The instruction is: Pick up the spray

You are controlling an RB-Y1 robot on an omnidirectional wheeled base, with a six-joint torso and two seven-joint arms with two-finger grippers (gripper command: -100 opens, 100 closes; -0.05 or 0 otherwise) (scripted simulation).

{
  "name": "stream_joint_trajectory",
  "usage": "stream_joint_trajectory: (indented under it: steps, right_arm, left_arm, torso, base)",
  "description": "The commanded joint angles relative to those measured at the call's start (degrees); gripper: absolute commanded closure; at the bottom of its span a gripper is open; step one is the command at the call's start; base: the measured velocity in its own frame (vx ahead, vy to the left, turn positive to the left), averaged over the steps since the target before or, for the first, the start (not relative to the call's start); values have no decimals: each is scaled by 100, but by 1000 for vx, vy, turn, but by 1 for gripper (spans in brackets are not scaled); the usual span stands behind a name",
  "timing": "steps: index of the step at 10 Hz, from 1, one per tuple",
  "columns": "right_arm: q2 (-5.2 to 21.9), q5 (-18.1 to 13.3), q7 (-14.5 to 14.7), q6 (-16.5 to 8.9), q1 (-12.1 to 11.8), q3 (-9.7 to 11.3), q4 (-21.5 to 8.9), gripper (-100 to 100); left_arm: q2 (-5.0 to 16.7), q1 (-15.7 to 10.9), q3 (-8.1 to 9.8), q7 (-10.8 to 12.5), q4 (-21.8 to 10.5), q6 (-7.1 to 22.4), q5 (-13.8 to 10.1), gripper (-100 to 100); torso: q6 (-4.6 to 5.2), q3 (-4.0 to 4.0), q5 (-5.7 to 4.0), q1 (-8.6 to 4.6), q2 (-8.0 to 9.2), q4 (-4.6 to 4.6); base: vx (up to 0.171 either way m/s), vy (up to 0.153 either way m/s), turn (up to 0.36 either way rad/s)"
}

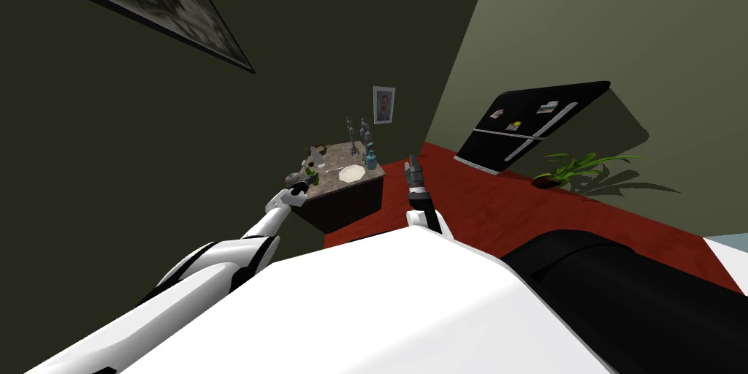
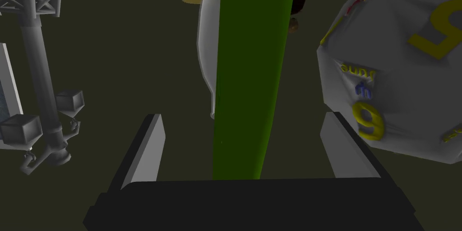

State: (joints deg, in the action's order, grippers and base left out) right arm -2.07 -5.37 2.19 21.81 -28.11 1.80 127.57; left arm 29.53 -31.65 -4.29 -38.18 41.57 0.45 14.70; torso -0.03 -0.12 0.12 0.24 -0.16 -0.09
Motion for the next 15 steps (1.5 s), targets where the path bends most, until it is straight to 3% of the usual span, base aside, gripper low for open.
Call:
stream_joint_trajectory:
  steps: [1,5,6,7,9,12,13,15]
  right_arm:
    - [0,0,0,0,0,0,0,0]
    - [0,0,0,0,0,0,0,0]
    - [0,0,0,0,0,0,0,0]
    - [0,0,0,0,0,0,0,0]
    - [0,0,0,0,1,0,0,0]
    - [0,0,0,0,0,0,0,0]
    - [0,0,0,0,0,0,0,0]
    - [0,0,0,0,0,0,0,0]
  left_arm:
    - [-148,-286,-218,-243,-286,-112,-101,-100]
    - [-148,-781,-218,-243,-620,-112,-101,-100]
    - [-148,-816,-218,-243,-836,-112,-101,-100]
    - [-308,-1164,-413,-497,-1190,-277,-187,-100]
    - [-308,-1633,-413,-497,-1753,-277,-187,-100]
    - [-337,-1688,-342,-561,-1863,-351,-163,-100]
    - [-334,-1684,-349,-551,-1853,-337,-165,100]
    - [-322,-1686,-355,-567,-1852,-340,-153,100]
  torso:
    - [0,0,0,0,0,0]
    - [1,4,-1,-2,6,3]
    - [1,-1,-2,-3,-2,1]
    - [0,-4,-1,-2,-7,-2]
    - [0,13,0,5,22,5]
    - [-1,0,0,1,0,0]
    - [-1,-1,0,0,-2,-1]
    - [5,-4,8,-2,-5,-4]
  base:
    - [-71,21,141]
    - [-39,8,15]
    - [8,-2,-2]
    - [-67,12,130]
    - [-70,20,39]
    - [-6,3,-5]
    - [0,0,0]
    - [0,2,6]
